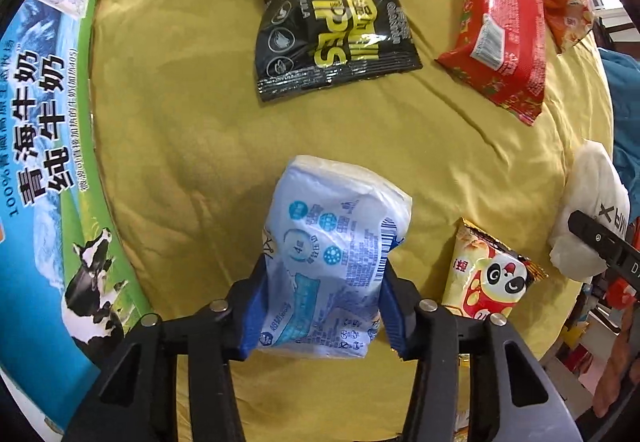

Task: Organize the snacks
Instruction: 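Carry the wipes pack with the left tool while the right tool carries the NMRX bag into the box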

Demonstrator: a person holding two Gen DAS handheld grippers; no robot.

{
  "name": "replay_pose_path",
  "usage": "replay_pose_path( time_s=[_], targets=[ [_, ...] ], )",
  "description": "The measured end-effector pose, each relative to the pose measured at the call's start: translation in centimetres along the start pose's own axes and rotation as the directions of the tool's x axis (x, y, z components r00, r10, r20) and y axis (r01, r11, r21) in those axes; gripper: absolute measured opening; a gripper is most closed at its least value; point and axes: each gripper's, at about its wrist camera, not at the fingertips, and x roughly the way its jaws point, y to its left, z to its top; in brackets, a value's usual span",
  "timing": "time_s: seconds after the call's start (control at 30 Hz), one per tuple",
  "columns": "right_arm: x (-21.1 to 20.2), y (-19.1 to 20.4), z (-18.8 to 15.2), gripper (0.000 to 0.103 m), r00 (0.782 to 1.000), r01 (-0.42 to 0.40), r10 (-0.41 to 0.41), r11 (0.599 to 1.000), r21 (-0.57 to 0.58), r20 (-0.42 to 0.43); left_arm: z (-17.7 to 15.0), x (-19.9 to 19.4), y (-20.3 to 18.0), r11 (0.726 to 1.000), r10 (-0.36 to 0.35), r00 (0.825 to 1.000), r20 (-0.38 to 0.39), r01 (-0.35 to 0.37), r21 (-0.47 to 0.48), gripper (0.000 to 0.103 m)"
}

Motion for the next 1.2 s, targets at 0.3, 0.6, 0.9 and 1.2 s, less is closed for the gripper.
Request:
replay_pose_path(
  time_s=[0.3, 0.6, 0.9, 1.2],
  targets=[
    [0.0, 1.5, -2.8, 0.07, 1.0, 0.021, -0.02, 0.999, -0.025, 0.005, -2.0, 0.2, -1.0, 0.996, 0.047, 0.999, 0.013, -0.048, 0.075, 0.05],
    [-2.8, 2.4, -4.0, 0.069, 0.999, 0.009, -0.007, 0.999, -0.034, 0.044, -2.4, -1.9, -0.6, 0.999, 0.015, 0.997, 0.081, -0.018, 0.035, 0.042],
    [-8.0, 5.7, -6.7, 0.069, 0.99, -0.057, 0.074, 0.988, -0.145, 0.119, -6.7, -9.9, 2.5, 0.99, -0.084, 0.968, 0.236, 0.108, -0.091, 0.042],
    [-14.2, 14.7, -9.9, 0.069, 0.969, -0.13, 0.185, 0.945, -0.299, 0.161, -10.8, -16.8, 7.3, 0.975, -0.087, 0.917, 0.39, 0.158, -0.154, 0.042]
  ],
)
